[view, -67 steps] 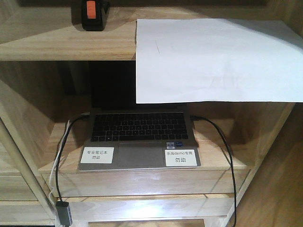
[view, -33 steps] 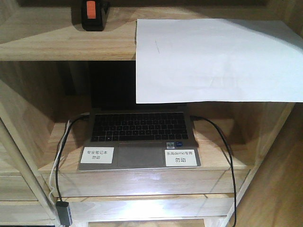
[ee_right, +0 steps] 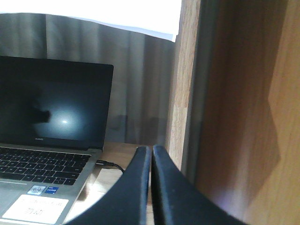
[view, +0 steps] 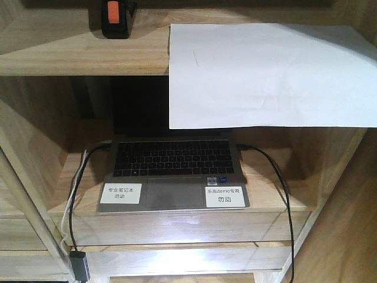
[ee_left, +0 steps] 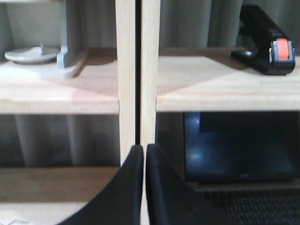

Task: Grab stapler and paper to desk for stapling

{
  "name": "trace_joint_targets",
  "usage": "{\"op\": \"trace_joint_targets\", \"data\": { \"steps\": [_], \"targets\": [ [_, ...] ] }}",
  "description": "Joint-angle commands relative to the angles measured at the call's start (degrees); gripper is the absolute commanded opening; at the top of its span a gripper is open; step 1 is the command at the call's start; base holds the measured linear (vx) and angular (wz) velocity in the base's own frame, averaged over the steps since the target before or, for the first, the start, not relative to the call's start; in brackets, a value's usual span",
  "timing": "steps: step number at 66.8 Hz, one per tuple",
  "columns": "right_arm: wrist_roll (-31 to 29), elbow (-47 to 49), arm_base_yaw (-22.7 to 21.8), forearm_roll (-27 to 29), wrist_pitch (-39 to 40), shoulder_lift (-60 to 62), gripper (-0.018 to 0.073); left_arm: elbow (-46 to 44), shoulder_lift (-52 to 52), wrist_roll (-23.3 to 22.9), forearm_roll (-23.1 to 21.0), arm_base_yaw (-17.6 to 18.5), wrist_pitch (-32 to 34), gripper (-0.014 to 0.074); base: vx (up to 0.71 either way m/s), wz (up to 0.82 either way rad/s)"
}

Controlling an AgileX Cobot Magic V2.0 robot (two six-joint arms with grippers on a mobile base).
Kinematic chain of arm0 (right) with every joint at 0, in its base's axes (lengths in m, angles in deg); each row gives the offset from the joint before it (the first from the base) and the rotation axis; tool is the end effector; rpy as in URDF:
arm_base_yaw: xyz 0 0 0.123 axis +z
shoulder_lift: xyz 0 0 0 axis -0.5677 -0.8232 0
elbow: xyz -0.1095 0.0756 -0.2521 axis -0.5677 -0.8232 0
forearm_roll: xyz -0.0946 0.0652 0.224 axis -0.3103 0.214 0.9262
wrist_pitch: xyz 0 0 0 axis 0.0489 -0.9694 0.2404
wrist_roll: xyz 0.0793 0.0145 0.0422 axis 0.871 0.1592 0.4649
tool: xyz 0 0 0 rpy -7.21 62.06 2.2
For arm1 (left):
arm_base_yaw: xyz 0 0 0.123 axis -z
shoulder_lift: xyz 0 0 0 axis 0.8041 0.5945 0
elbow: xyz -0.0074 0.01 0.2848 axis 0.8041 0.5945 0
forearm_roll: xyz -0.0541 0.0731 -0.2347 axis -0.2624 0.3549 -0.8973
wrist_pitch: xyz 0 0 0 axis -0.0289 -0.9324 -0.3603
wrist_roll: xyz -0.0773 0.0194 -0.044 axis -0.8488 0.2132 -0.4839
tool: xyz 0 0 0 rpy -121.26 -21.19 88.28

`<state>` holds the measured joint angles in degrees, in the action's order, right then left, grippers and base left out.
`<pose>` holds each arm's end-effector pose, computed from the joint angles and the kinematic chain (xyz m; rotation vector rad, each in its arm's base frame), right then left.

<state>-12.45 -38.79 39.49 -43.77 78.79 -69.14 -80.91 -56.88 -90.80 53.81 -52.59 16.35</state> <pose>0.0561 0.0049 0.2045 -0.1246 1.4921 0.0033 0.0704 -0.0018 0.3730 -0.0056 1.6572 -0.0410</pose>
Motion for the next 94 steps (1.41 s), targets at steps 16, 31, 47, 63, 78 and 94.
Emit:
{"op": "trace_joint_targets", "data": {
  "steps": [16,31,47,63,78,94],
  "targets": [
    [-0.3,-0.2,-0.2,-0.1,4.6,0.6,-0.0009,-1.8,0.9,-1.0,-0.5,0.3,5.1,0.0031,0.0,0.0],
    [-0.3,-0.2,-0.2,-0.1,4.6,0.6,-0.0009,-1.9,1.4,-1.0,-0.5,0.3,5.0,0.0199,0.0,0.0],
    [-0.3,-0.2,-0.2,-0.1,4.6,0.6,-0.0009,-2.0,2.5,-1.0,-0.5,0.3,5.2,0.0465,0.0,0.0],
    [-0.3,-0.2,-0.2,-0.1,4.6,0.6,-0.0009,-2.0,2.5,-1.0,-0.6,0.3,5.2,0.0505,0.0,0.0],
    [-0.3,-0.2,-0.2,-0.1,4.6,0.6,-0.0009,-2.0,2.4,-1.0,-3.7,2.8,5.1,0.0505,0.0,0.0],
    [-0.3,-0.2,-0.2,-0.1,4.6,0.6,-0.0009,-2.0,2.5,-1.0,-5.3,9.4,7.3,0.0501,0.0,0.0]
  ]
}}
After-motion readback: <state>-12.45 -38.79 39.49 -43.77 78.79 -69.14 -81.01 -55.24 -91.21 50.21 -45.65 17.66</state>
